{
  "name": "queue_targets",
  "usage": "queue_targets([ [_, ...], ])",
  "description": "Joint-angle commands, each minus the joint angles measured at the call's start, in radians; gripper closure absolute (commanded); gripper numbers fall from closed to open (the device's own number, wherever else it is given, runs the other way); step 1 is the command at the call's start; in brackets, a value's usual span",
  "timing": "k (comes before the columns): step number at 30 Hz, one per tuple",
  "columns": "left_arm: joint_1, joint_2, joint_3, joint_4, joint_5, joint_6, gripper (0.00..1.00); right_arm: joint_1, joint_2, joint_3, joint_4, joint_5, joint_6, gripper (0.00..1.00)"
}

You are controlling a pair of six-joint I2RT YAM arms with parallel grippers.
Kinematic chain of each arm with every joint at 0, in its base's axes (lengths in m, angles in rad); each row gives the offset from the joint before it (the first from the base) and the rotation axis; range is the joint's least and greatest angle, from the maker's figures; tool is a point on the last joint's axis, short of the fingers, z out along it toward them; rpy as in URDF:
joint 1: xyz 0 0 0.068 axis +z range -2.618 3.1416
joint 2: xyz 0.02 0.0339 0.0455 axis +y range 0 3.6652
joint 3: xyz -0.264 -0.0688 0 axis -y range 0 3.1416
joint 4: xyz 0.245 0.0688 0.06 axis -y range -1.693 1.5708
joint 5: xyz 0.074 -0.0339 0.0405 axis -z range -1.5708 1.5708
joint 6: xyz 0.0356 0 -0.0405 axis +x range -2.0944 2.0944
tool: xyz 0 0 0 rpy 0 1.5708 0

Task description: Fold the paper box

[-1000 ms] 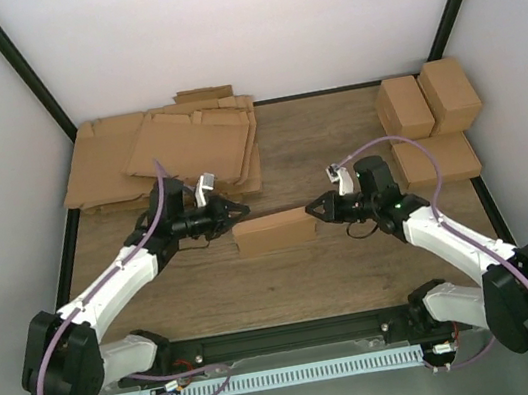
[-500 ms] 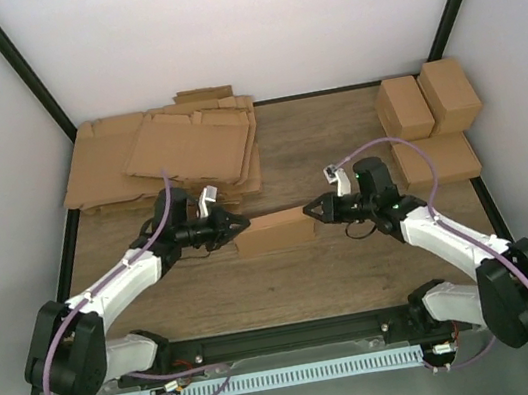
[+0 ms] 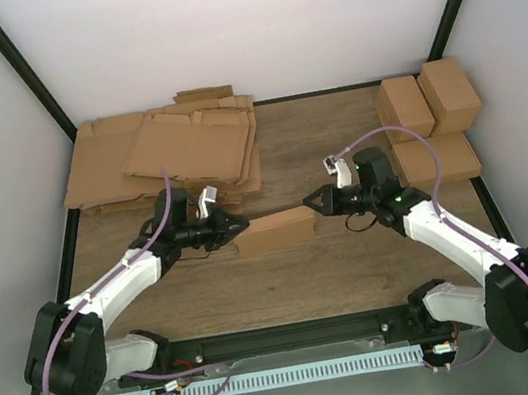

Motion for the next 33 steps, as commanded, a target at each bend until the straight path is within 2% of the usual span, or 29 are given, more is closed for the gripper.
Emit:
queue_targets([
  [1, 0.0, 0.007, -0.025, -0.021, -0.027, 0.018, 0.96, -0.002, 0.03, 0.008, -0.024, 0.016, -0.033, 0.99],
  [6, 0.0, -0.022, 0.096, -0.211, -0.07, 0.099, 0.95, -0.002, 0.077, -0.065, 0.03, 0.027, -0.031, 0.99],
  [12, -0.004, -0.038, 0.342, -0.473, -0.159, 0.296, 0.84, -0.002, 0.031, -0.024, -0.03, 0.061, -0.055, 0.99],
  [14, -0.006, -0.033, 0.395, -0.525, -0.192, 0.373, 0.75, -0.002, 0.006, 0.005, -0.063, 0.071, -0.067, 0.99],
  [17, -0.023, -0.021, 0.49, -0.63, -0.32, 0.516, 0.57, -0.002, -0.029, 0.04, -0.113, 0.078, -0.085, 0.99],
  [21, -0.053, -0.005, 0.57, -0.69, -0.35, 0.707, 0.38, -0.002, -0.085, 0.068, -0.174, 0.064, -0.104, 0.99],
  [23, -0.097, -0.016, 0.582, -0.694, -0.371, 0.826, 0.24, -0.002, -0.115, 0.068, -0.198, 0.055, -0.109, 0.99],
  [26, -0.187, -0.042, 0.578, -0.702, -0.369, 1.082, 0.12, -0.001, -0.159, 0.067, -0.243, 0.048, -0.119, 0.99],
  [28, -0.221, -0.042, 0.589, -0.697, -0.462, 1.126, 0.02, -0.002, -0.191, 0.069, -0.278, 0.049, -0.122, 0.99],
  [33, -0.226, 0.058, 0.665, -0.743, -0.599, 1.179, 0.0, -0.002, -0.309, 0.088, -0.36, 0.064, -0.107, 0.99],
])
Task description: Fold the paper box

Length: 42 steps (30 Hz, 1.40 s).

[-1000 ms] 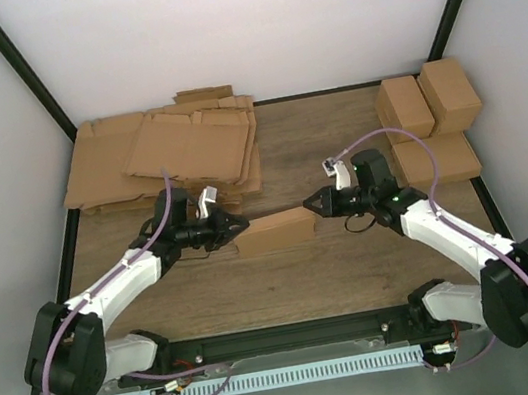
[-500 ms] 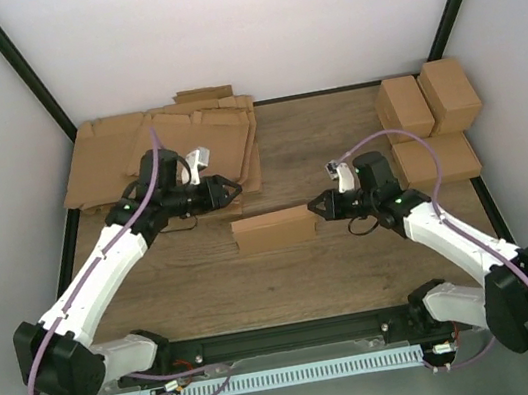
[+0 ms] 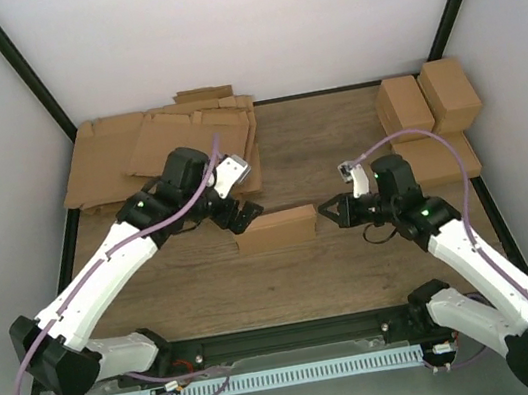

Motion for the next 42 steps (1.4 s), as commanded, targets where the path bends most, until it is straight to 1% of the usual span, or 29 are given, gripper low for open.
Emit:
queue_targets([
  [1, 0.0, 0.088, 0.083, -0.047, -0.153, 0.153, 0.0, -0.002, -0.117, 0.064, -0.101, 0.019, 0.005, 0.99],
  [4, -0.013, 0.163, 0.117, -0.089, -0.123, 0.214, 0.0, -0.001, -0.187, 0.073, -0.146, 0.05, 0.015, 0.99],
  [6, -0.027, 0.214, 0.143, -0.131, -0.078, 0.265, 0.0, -0.002, -0.205, 0.077, -0.178, 0.061, 0.008, 0.99],
  [7, -0.035, 0.241, 0.156, -0.16, -0.078, 0.282, 0.0, -0.001, -0.209, 0.076, -0.192, 0.062, 0.005, 0.99],
  [12, -0.054, 0.367, 0.221, -0.211, -0.165, 0.291, 0.0, -0.002, -0.238, 0.056, -0.227, 0.053, 0.002, 0.99],
  [18, -0.096, 0.4, 0.214, -0.179, -0.189, 0.326, 0.0, -0.002, -0.285, 0.056, -0.262, 0.082, 0.008, 0.99],
  [21, -0.117, 0.408, 0.192, -0.179, -0.166, 0.377, 0.0, -0.002, -0.297, 0.056, -0.272, 0.086, 0.007, 0.99],
  [24, -0.126, 0.419, 0.164, -0.159, -0.223, 0.395, 0.02, -0.002, -0.302, 0.056, -0.276, 0.083, 0.007, 0.99],
  [27, -0.126, 0.421, 0.149, -0.138, -0.277, 0.397, 0.08, -0.001, -0.306, 0.06, -0.279, 0.086, 0.007, 0.99],
  [34, -0.129, 0.413, 0.15, -0.118, -0.264, 0.407, 0.22, -0.002, -0.301, 0.06, -0.284, 0.091, -0.001, 0.99],
  [39, -0.155, 0.413, 0.178, -0.13, -0.291, 0.413, 0.42, -0.001, -0.303, 0.066, -0.289, 0.098, 0.0, 0.99],
  [42, -0.198, 0.401, 0.186, -0.13, -0.361, 0.406, 0.46, -0.002, -0.307, 0.091, -0.307, 0.125, -0.004, 0.99],
])
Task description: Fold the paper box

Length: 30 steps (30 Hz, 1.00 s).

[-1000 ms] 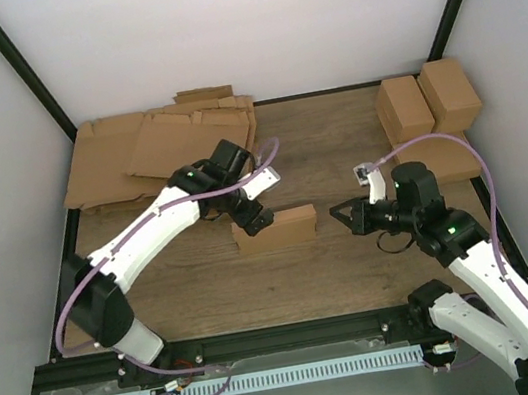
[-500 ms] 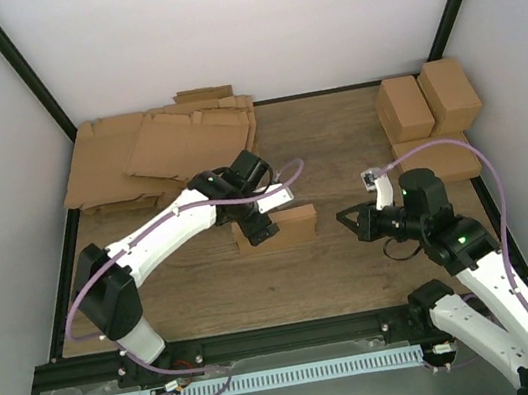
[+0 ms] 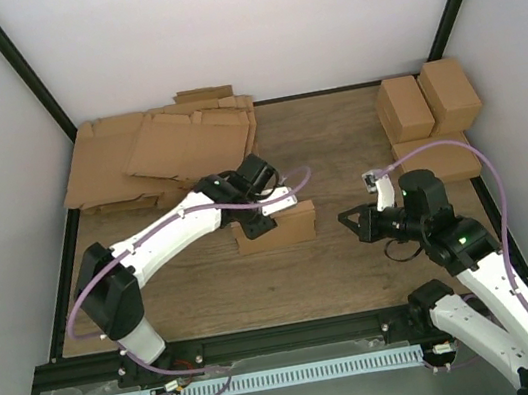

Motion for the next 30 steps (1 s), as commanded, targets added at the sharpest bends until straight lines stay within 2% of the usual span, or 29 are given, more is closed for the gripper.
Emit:
queue_targets([
  [1, -0.068, -0.021, 0.036, 0.007, -0.1, 0.008, 0.47, -0.002, -0.01, 0.064, -0.036, 0.048, -0.01, 0.99],
  [4, -0.119, -0.039, 0.038, 0.025, -0.193, -0.007, 0.49, -0.002, -0.014, 0.121, -0.07, 0.116, -0.015, 0.99],
  [6, -0.148, -0.053, 0.036, 0.042, -0.231, -0.013, 0.55, -0.002, -0.021, 0.154, -0.091, 0.191, -0.008, 0.98],
  [8, -0.175, -0.071, 0.024, 0.067, -0.276, -0.025, 0.55, -0.001, -0.023, 0.159, -0.101, 0.233, 0.004, 0.97],
  [14, -0.246, -0.132, -0.048, 0.121, -0.366, -0.033, 0.54, -0.002, 0.016, 0.146, -0.127, 0.209, 0.0, 0.97],
  [16, -0.248, -0.14, -0.071, 0.13, -0.351, -0.05, 0.49, -0.002, 0.007, 0.143, -0.114, 0.197, -0.016, 0.93],
  [20, -0.216, -0.215, -0.114, 0.183, -0.293, -0.118, 0.29, -0.001, -0.015, 0.142, -0.045, 0.068, -0.158, 0.73],
  [22, -0.169, -0.269, -0.113, 0.195, -0.23, -0.188, 0.22, -0.002, -0.016, 0.142, 0.004, -0.061, -0.273, 0.53],
  [26, -0.038, -0.38, -0.114, 0.223, -0.068, -0.398, 0.11, -0.002, 0.059, 0.178, 0.138, -0.244, -0.373, 0.16],
  [27, 0.0, -0.406, -0.118, 0.229, -0.053, -0.465, 0.07, -0.001, 0.096, 0.203, 0.163, -0.249, -0.371, 0.09],
  [28, 0.033, -0.431, -0.124, 0.229, -0.051, -0.523, 0.03, -0.001, 0.136, 0.23, 0.171, -0.255, -0.381, 0.06],
  [30, 0.099, -0.484, -0.14, 0.221, -0.054, -0.622, 0.0, 0.002, 0.225, 0.279, 0.16, -0.275, -0.443, 0.06],
])
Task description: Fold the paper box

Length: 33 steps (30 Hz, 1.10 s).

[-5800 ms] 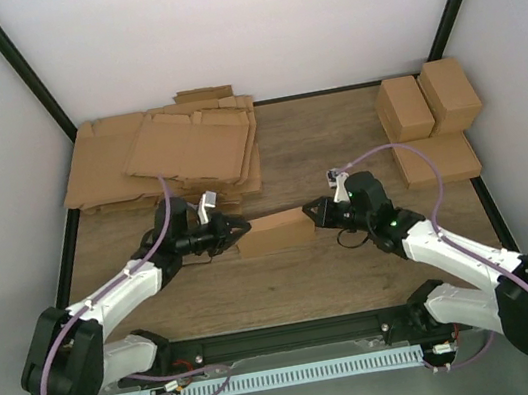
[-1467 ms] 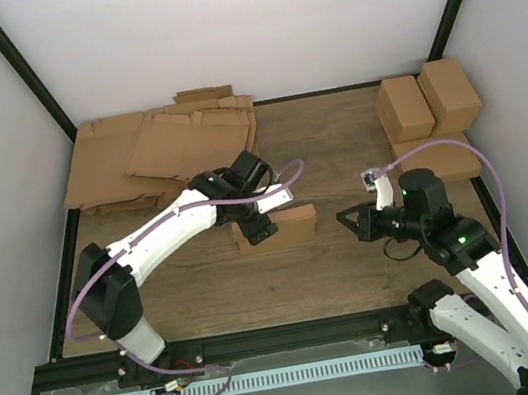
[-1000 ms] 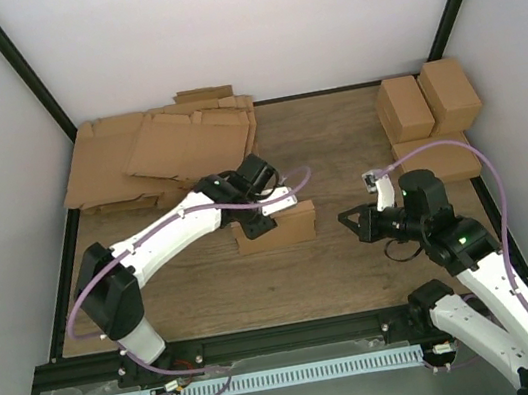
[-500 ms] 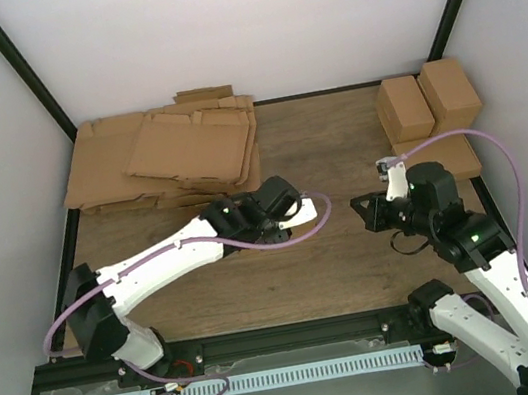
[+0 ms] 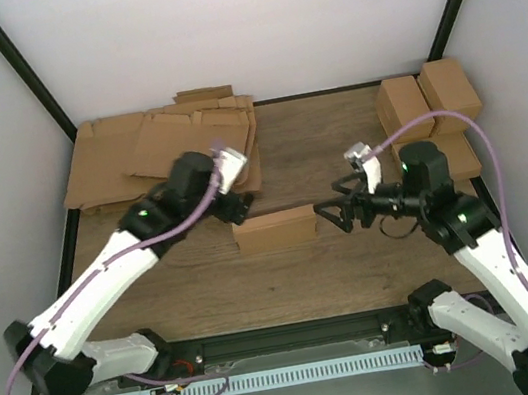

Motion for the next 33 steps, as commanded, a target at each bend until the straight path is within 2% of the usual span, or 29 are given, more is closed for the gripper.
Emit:
queue_targets([
  [1, 0.128, -0.116, -0.029, 0.027, 0.083, -0.312, 0.0, 0.014, 0.161, 0.13, 0.084, -0.121, -0.171, 0.09],
  [3, 0.19, -0.155, -0.05, 0.004, 0.121, -0.369, 0.0, 0.036, 0.23, 0.168, 0.068, -0.109, -0.261, 0.17],
  [6, 0.291, -0.173, -0.075, -0.039, 0.222, -0.391, 0.0, 0.101, 0.313, 0.228, 0.029, -0.101, -0.427, 0.2],
  [9, 0.365, -0.172, -0.095, -0.073, 0.282, -0.389, 0.0, 0.228, 0.379, 0.288, -0.051, -0.032, -0.679, 0.17],
  [15, 0.439, -0.175, -0.087, -0.118, 0.35, -0.363, 0.0, 0.372, 0.571, 0.403, -0.199, 0.228, -0.908, 0.13],
  [17, 0.446, -0.182, -0.08, -0.128, 0.374, -0.348, 0.0, 0.418, 0.645, 0.43, -0.244, 0.328, -0.951, 0.11],
  [22, 0.45, -0.217, -0.093, -0.128, 0.369, -0.341, 0.0, 0.466, 0.824, 0.474, -0.262, 0.467, -0.987, 0.12],
  [33, 0.457, -0.27, -0.148, -0.133, 0.365, -0.32, 0.0, 0.466, 0.986, 0.53, -0.229, 0.605, -0.974, 0.19],
])
